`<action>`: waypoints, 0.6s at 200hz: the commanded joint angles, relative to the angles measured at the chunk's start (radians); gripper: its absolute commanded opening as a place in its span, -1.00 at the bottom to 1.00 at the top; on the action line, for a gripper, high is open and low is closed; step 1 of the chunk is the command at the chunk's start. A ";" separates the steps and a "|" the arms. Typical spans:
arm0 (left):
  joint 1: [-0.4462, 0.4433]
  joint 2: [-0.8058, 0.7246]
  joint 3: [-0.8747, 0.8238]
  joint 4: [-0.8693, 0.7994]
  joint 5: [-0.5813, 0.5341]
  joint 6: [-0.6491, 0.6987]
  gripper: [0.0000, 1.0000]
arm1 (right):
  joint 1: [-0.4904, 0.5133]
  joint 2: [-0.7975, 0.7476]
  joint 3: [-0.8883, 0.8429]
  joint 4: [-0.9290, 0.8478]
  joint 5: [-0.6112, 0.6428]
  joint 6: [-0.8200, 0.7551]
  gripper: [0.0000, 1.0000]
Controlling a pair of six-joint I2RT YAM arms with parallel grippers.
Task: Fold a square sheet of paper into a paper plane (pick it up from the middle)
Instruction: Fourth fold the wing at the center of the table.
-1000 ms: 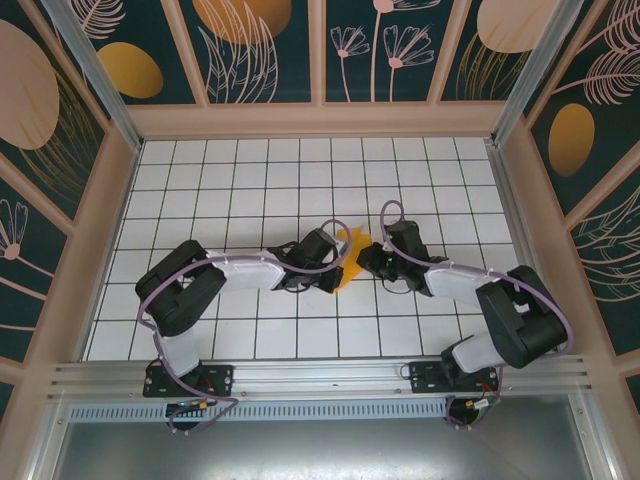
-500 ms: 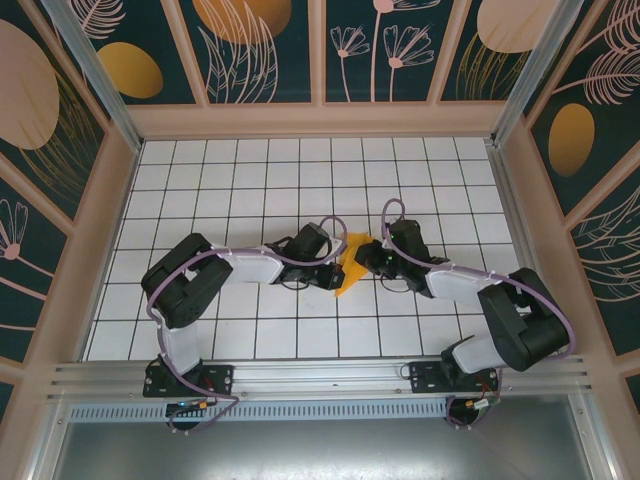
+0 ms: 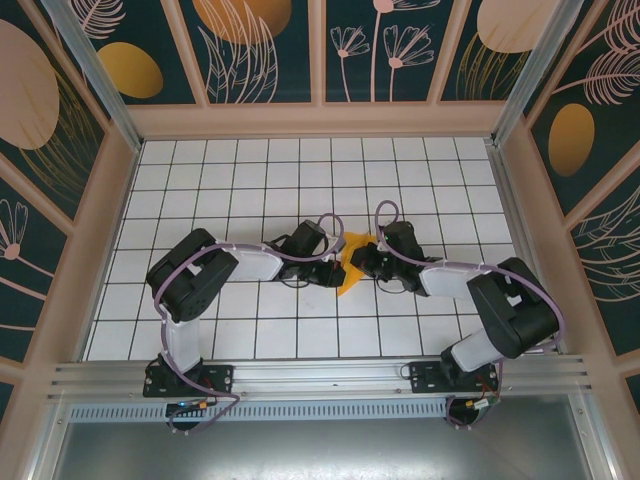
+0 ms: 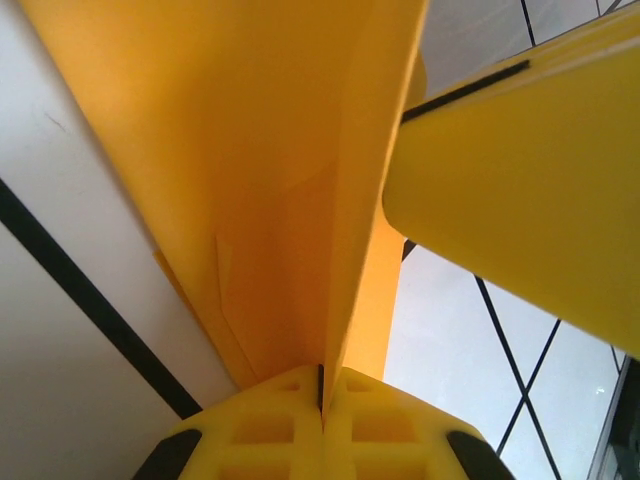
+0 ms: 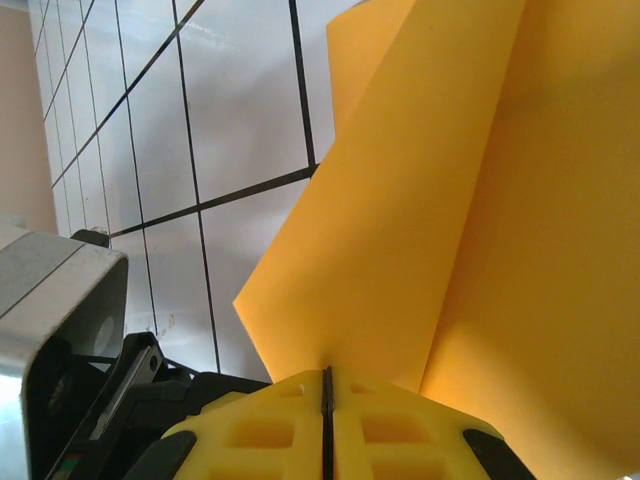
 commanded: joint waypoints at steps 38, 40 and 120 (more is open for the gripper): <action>0.019 0.044 -0.044 0.056 0.027 -0.072 -0.94 | -0.013 0.048 0.043 0.038 -0.009 0.008 -0.79; 0.019 0.044 -0.045 0.059 0.028 -0.074 -0.94 | -0.013 0.049 0.044 0.039 -0.010 0.009 -0.79; 0.019 0.056 -0.080 0.101 0.014 -0.129 -0.95 | -0.029 0.097 0.074 0.046 -0.039 0.005 -0.78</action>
